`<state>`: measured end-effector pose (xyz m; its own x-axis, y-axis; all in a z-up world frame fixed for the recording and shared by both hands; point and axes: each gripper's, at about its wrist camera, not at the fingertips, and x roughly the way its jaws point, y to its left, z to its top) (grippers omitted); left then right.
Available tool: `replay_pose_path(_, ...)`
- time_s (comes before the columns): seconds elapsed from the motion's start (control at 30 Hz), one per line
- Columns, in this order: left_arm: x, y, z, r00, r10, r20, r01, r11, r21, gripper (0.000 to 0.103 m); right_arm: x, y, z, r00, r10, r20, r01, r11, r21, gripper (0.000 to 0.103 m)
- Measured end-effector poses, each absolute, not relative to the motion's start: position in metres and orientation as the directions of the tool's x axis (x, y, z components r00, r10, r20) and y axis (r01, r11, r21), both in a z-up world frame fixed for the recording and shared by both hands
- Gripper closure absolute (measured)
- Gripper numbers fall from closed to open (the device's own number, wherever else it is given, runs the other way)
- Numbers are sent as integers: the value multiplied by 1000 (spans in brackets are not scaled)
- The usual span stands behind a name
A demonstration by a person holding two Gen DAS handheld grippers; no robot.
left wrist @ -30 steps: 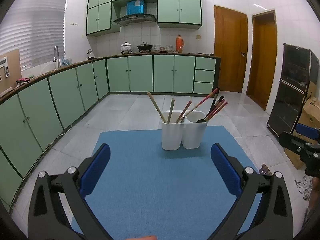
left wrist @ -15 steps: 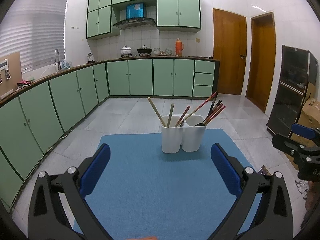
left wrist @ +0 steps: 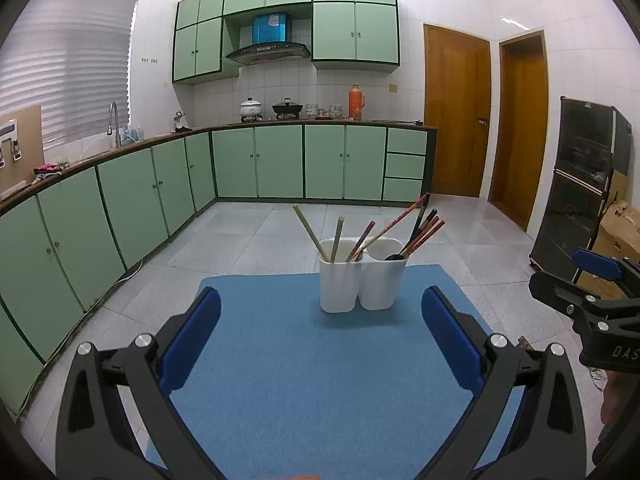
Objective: Organize utensils
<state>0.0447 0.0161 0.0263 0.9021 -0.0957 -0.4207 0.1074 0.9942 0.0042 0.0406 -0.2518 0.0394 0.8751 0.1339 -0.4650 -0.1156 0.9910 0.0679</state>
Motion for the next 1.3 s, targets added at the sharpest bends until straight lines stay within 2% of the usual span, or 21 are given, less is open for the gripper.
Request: replay_pose_path(1.3, 42, 16, 31, 906, -98, -412, 108, 994, 3, 6, 41, -249, 39, 876, 136, -463, -118, 991, 68, 6)
